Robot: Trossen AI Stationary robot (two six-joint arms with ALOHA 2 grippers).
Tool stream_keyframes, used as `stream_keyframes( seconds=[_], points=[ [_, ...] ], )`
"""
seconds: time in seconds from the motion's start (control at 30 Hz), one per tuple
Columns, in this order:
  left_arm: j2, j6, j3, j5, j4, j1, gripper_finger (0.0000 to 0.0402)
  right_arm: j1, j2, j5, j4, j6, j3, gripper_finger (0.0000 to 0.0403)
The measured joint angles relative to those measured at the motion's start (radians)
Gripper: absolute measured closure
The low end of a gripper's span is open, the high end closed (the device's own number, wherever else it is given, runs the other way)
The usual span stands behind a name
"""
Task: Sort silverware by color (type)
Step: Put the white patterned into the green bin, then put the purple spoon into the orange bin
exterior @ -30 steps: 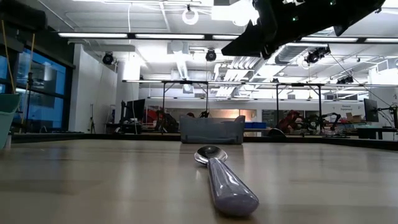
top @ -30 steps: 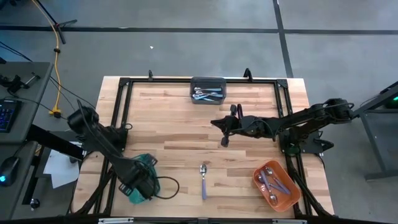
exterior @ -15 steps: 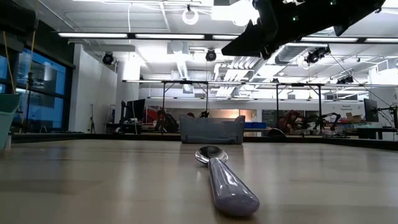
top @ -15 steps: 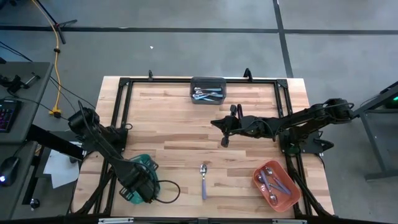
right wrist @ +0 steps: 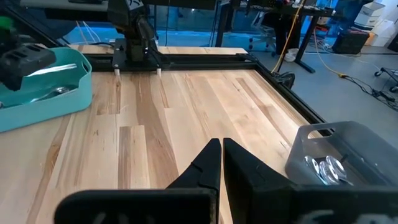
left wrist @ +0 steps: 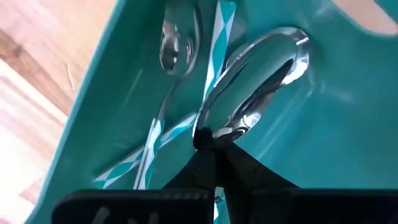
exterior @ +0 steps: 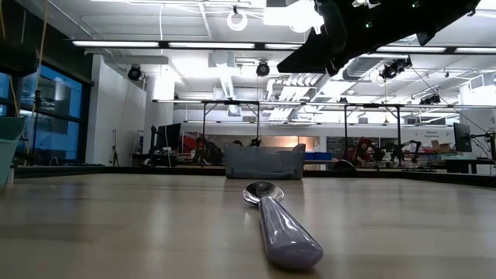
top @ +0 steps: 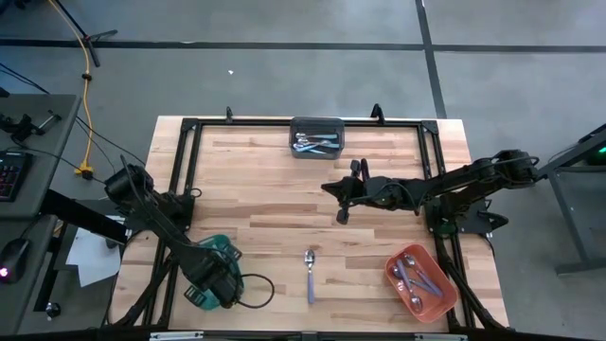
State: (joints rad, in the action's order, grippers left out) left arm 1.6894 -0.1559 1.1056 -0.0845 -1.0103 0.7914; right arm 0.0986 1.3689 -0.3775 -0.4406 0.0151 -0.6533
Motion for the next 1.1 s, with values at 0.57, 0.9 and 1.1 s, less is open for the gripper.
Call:
stream_keyframes(
  seconds=[0.57, 0.9, 1.1],
  points=[
    [-0.014, -0.122, 0.001, 0.017, -0.003, 0.008, 0.0338, 0.01, 0.0, 0.012, 0.077, -0.047, 0.0, 0.0387],
    [-0.269, -0.287, -0.116, 0.205, 0.261, -0.019, 0.0398, 0.111, 0.048, 0.033, 0.153, -0.306, 0.0, 0.0307],
    [-0.442, -0.263, -0.383, 0.237, 0.755, -0.09, 0.0401, 0.16, 0.183, 0.157, 0.106, -0.491, 0.0, 0.0257]
  ],
)
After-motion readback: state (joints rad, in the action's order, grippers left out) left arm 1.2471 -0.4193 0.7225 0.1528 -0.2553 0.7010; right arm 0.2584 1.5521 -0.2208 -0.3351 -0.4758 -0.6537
